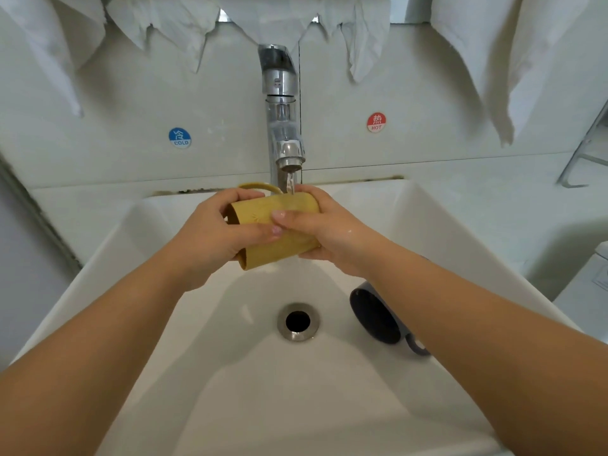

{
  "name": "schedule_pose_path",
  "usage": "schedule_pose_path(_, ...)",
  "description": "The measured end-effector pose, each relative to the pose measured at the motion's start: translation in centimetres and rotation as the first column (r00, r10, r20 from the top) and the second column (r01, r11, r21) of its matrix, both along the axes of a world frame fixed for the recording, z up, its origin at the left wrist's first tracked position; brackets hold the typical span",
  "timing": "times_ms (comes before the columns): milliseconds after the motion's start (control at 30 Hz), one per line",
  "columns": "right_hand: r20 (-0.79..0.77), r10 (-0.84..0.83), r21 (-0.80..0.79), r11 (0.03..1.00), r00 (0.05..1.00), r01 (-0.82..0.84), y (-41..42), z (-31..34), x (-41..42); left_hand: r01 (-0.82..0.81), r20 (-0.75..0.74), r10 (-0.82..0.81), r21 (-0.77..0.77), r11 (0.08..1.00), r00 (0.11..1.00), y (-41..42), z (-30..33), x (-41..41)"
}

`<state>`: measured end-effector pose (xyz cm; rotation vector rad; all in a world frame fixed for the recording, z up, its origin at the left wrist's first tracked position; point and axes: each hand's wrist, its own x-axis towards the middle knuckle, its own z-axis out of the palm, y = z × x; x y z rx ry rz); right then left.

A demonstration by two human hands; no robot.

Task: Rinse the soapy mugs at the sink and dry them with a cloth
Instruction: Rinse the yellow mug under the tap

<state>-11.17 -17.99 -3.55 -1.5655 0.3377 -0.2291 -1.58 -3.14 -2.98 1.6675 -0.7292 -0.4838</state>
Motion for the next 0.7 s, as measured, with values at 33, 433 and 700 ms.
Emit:
schedule_pose_path(33, 0.005, -0.011, -0.025, 1.000, 1.000, 0.011, 0.0, -0.1, 0.0, -0.005, 0.012, 0.005, -0.005, 1.000, 1.000, 0.1, -0.1, 0.0)
schedule_pose_path(433, -0.034, 0.107, 0.076, 0.992, 0.994, -0.104, -1.5, 0.1, 0.4, -0.090, 0.086, 0.095, -0.059, 0.994, 0.992, 0.4, -1.2, -0.9)
schedule_pose_path(700, 0.012, -0.122, -0.001, 0.993, 0.992, 0.122, 0.5, -0.1, 1.0, -0.195, 0.108, 0.205, -0.103, 0.975, 0.973, -0.2, -1.6, -1.9)
